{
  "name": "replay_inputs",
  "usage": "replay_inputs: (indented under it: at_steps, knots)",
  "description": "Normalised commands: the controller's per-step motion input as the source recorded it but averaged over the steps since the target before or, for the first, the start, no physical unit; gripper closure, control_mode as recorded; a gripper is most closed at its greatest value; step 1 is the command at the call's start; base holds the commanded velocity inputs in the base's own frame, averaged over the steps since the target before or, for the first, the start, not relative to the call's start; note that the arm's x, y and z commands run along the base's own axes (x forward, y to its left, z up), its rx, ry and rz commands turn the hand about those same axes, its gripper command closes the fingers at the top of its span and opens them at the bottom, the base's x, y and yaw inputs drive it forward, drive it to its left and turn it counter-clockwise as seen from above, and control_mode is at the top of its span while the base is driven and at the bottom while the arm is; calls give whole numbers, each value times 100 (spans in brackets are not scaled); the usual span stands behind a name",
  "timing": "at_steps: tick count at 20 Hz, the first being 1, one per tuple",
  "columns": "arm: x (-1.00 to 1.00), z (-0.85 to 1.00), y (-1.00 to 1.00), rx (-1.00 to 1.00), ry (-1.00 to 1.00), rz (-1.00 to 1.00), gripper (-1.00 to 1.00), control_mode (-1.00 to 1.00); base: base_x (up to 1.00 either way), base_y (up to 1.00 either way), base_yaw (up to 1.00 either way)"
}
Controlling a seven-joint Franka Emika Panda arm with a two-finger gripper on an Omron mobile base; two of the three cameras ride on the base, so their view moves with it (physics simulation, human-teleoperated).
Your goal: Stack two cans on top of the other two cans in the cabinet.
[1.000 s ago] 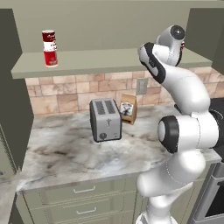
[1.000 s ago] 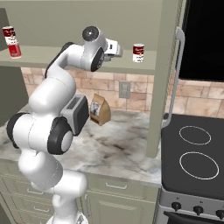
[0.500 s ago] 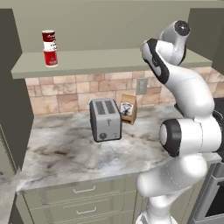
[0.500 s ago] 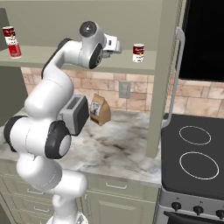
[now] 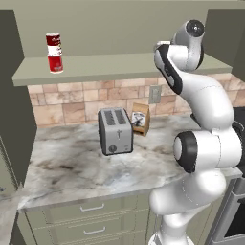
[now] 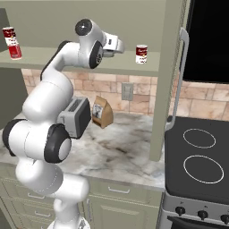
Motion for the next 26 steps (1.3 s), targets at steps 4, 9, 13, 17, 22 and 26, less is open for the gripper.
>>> replay_inputs:
  at_steps: [4, 9, 13, 17, 22, 26]
  knots:
    - [0, 10, -2, 0, -1, -12, 100, -100, 0, 0, 0]
    - [-2, 17, -2, 0, -1, -13, 100, -100, 0, 0, 0]
    - [-6, 13, -5, -2, -3, -12, 100, -100, 0, 0, 0]
    - [-10, 6, -8, -5, -8, -11, 100, -100, 0, 0, 0]
    - [-9, 0, -9, -5, -3, -9, 100, -100, 0, 0, 0]
    - [-8, 4, -8, -3, -3, -7, 100, -100, 0, 0, 0]
